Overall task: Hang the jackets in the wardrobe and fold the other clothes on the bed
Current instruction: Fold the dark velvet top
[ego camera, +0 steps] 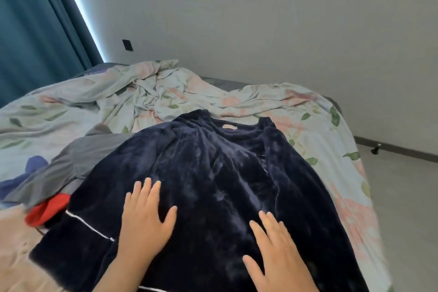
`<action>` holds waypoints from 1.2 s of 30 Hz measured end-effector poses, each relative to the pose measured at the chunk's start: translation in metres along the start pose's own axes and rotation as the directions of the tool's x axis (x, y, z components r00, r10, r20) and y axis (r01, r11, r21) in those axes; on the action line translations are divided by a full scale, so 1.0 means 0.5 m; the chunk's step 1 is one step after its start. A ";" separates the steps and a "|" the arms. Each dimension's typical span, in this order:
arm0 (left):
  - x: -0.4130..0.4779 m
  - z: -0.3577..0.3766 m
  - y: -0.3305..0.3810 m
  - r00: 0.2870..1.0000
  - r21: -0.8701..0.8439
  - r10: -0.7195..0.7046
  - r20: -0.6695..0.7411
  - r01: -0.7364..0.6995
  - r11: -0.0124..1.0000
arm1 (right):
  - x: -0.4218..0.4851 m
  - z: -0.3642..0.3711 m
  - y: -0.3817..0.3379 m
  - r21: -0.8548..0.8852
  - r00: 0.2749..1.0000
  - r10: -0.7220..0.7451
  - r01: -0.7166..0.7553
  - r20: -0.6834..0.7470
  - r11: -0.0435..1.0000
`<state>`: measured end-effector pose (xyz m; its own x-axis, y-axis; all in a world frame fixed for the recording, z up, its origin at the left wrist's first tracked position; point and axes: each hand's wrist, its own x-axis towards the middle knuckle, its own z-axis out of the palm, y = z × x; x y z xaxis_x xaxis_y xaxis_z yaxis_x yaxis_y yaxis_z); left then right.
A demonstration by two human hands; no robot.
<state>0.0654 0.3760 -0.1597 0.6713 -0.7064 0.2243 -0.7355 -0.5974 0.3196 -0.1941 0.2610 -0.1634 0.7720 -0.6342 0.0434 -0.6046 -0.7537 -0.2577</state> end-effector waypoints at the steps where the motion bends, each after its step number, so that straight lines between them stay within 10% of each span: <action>1: 0.019 0.004 -0.030 0.993 0.077 -0.066 0.094 0.059 0.995 | 0.035 0.005 -0.025 -0.001 0.998 -0.049 0.049 0.030 0.999; 17: 0.009 0.108 -0.130 1.000 -0.199 0.021 -0.012 -0.023 0.980 | 0.256 0.183 -0.169 -0.097 0.976 -0.069 0.090 0.206 0.991; 21: 0.026 0.035 -0.151 0.967 -0.433 -0.213 -0.138 0.135 0.891 | 0.267 0.184 -0.166 -0.094 0.946 -0.077 0.112 0.315 0.989; 24: 0.034 -0.041 -0.233 0.872 -0.110 -0.421 -0.249 0.406 0.907 | 0.273 0.177 -0.159 -0.087 0.924 -0.071 0.111 0.376 0.990; 28: 0.013 -0.117 -0.317 0.760 0.068 -0.630 0.161 0.628 0.775 | 0.251 0.138 -0.155 -0.003 0.885 -0.080 0.092 0.458 0.996; 32: 0.018 -0.179 -0.332 0.783 -0.219 -0.564 0.263 0.618 0.756 | 0.195 0.100 -0.149 0.174 0.877 -0.076 -0.009 0.474 0.985; 36: 0.029 -0.290 -0.244 0.842 -0.476 -0.540 -0.005 0.473 0.741 | 0.142 0.044 -0.157 0.412 0.899 -0.008 -0.193 0.439 0.890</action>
<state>0.1783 0.4936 -0.0617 0.9625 -0.2703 0.0206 -0.1842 -0.5962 0.7814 -0.0875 0.2789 -0.1616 0.7845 -0.4881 -0.3826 -0.6069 -0.4774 -0.6355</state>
